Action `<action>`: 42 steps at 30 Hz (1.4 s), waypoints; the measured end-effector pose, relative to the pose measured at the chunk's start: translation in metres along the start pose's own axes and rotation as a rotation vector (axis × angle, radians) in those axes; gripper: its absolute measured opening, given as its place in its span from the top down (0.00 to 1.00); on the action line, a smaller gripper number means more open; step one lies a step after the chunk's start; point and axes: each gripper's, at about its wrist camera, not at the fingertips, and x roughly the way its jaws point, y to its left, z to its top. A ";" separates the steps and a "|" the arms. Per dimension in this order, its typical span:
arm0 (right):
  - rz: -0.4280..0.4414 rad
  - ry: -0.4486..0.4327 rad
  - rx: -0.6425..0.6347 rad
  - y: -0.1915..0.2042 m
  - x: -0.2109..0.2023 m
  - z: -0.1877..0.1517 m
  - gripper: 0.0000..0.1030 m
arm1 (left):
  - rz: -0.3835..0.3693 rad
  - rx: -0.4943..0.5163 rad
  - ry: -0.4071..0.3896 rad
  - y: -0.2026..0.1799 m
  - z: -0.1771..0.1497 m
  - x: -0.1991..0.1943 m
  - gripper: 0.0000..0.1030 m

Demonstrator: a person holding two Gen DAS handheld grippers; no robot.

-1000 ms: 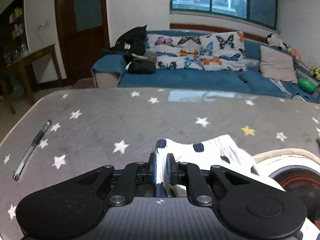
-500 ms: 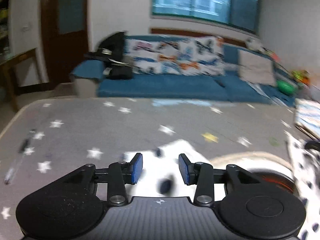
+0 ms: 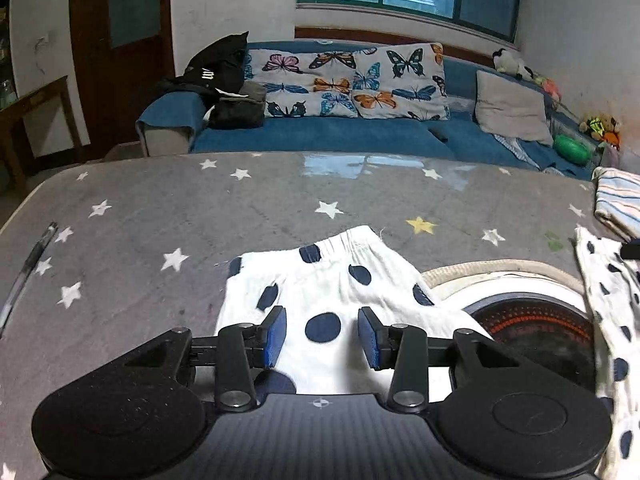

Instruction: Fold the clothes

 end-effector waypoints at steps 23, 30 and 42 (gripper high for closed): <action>-0.018 0.014 0.068 0.011 -0.069 -0.090 0.98 | -0.171 0.096 0.032 -0.048 -0.099 -0.117 0.58; -0.121 -0.031 0.043 0.008 -0.094 -0.098 1.00 | -0.114 0.139 0.022 -0.047 -0.124 -0.124 0.57; 0.022 -0.034 0.172 0.009 -0.081 -0.104 0.82 | -0.094 0.102 0.010 -0.038 -0.133 -0.134 0.55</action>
